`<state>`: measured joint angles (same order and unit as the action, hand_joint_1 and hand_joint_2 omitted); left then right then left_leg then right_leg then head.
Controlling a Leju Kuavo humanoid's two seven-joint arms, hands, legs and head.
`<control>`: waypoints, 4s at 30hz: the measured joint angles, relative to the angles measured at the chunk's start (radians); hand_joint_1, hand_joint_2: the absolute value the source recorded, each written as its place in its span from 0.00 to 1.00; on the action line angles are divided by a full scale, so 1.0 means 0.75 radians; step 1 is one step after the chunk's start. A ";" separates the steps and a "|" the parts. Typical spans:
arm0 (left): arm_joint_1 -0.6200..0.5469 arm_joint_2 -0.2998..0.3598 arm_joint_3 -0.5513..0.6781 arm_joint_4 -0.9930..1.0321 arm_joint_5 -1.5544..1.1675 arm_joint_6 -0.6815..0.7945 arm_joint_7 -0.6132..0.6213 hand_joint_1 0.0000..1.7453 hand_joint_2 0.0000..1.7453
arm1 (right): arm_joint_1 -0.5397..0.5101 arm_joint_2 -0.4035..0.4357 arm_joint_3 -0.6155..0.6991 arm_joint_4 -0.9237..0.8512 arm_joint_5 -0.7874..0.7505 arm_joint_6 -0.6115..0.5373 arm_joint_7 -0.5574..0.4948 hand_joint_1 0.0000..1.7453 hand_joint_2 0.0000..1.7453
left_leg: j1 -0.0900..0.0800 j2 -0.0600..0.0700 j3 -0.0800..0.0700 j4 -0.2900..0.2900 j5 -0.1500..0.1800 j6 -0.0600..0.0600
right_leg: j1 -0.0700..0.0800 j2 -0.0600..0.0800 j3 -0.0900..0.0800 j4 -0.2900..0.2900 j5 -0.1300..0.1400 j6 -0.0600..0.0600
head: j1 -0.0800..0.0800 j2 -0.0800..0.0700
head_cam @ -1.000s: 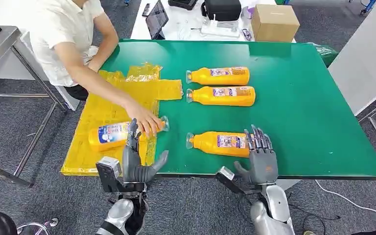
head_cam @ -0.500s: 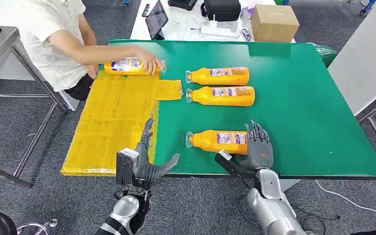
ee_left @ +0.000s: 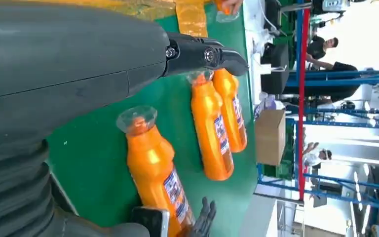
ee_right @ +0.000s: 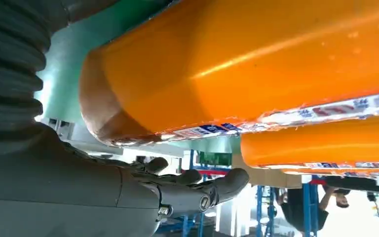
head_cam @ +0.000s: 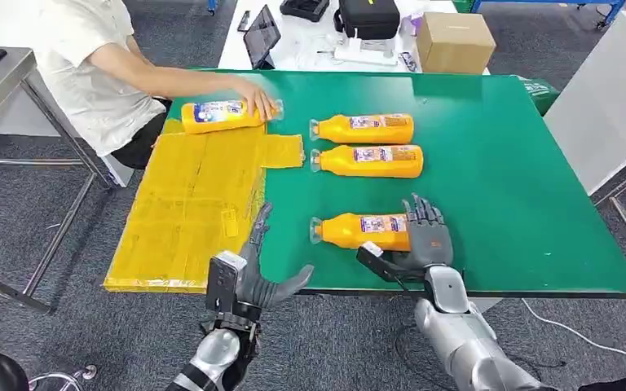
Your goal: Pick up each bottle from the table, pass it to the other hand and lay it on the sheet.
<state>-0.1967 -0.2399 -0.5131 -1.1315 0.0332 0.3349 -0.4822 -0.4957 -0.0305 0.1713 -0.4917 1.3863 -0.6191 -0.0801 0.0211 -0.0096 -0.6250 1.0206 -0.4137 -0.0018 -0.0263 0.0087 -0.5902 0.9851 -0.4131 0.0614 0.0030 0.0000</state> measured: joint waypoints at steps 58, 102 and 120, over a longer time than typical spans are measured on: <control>0.149 0.066 -0.098 -0.135 0.751 -0.257 0.176 0.00 1.00 | 0.389 0.178 0.487 -0.679 -1.152 0.252 -0.590 1.00 1.00 | 0.002 0.004 -0.011 0.000 -0.006 -0.002 | 0.002 0.006 -0.010 0.001 -0.003 -0.001 | 0.000 0.000; 0.139 0.060 -0.041 -0.227 0.808 -0.047 0.014 1.00 1.00 | 0.389 0.196 0.727 -0.646 -1.226 0.284 -0.569 0.00 0.00 | 0.002 0.005 -0.012 0.000 -0.006 -0.002 | 0.003 0.006 -0.012 0.001 -0.003 -0.001 | -0.001 0.000; -0.080 0.159 0.265 0.046 -1.002 0.450 0.309 1.00 1.00 | 0.574 0.147 0.623 -0.683 -0.942 0.000 -0.532 0.00 0.00 | 0.002 0.005 -0.012 0.000 -0.005 -0.002 | 0.003 0.006 -0.013 0.001 -0.002 -0.001 | 0.001 0.000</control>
<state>-0.2568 -0.1210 -0.3141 -1.0970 -0.7183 0.6723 -0.2506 -0.0655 0.0797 0.6383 -1.0037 0.6798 -0.6188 -0.4791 0.0226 -0.0057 -0.6340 1.0204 -0.4175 -0.0031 -0.0244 0.0136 -0.5999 0.9858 -0.4150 0.0604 0.0034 0.0000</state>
